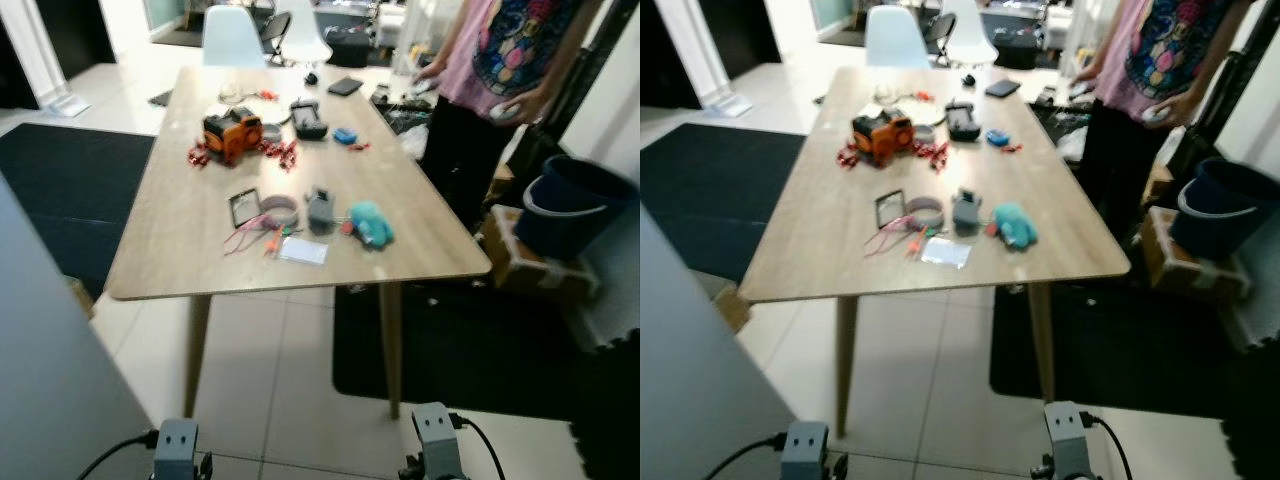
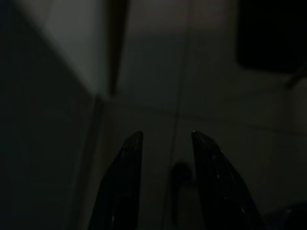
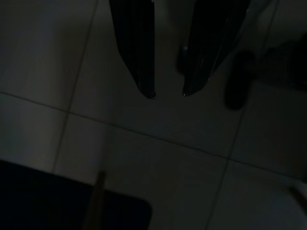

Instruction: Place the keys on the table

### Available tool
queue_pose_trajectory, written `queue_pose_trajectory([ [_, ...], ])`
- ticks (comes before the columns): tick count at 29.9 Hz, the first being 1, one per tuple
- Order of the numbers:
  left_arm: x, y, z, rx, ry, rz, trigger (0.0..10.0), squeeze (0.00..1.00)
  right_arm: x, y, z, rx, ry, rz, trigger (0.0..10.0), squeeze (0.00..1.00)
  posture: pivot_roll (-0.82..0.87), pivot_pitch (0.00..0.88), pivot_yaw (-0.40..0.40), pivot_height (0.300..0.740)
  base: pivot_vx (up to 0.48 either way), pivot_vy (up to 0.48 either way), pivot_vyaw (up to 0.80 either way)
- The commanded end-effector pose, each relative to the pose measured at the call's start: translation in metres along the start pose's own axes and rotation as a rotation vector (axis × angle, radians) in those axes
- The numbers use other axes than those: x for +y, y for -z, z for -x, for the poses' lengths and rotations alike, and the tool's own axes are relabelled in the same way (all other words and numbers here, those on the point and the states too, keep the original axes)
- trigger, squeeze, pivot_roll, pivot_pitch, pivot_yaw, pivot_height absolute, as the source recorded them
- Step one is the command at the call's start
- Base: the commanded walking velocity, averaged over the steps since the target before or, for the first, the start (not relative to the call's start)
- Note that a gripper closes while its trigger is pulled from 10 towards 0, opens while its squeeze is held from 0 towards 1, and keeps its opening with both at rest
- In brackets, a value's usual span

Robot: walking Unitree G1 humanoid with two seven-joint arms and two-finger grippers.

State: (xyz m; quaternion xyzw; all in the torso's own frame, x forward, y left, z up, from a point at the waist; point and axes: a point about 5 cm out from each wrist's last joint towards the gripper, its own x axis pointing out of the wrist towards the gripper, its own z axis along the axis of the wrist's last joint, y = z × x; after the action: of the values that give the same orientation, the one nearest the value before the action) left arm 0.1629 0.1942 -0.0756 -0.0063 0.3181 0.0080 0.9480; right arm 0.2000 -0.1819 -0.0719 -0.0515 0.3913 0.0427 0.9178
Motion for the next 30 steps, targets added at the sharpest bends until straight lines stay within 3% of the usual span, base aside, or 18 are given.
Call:
queue_pose_trajectory([
  [1, 0.0025, -0.0008, 0.0, -0.003, -0.006, -0.007, 10.0, 0.0, -0.0021, 0.0047, 0.0016, 0.012, 0.004, 0.007, 10.0, 0.0, 0.06, 0.083, -0.035, 0.74, 0.0, 0.0, 0.0],
  [30, 0.004, 0.0045, 0.0028, 0.014, -0.014, 0.0, 10.0, 0.0, 0.0032, 0.0026, 0.0012, -0.005, -0.04, 0.04, 10.0, 0.0, 0.06, 0.095, -0.043, 0.74, 0.0, 0.0, 0.0],
])
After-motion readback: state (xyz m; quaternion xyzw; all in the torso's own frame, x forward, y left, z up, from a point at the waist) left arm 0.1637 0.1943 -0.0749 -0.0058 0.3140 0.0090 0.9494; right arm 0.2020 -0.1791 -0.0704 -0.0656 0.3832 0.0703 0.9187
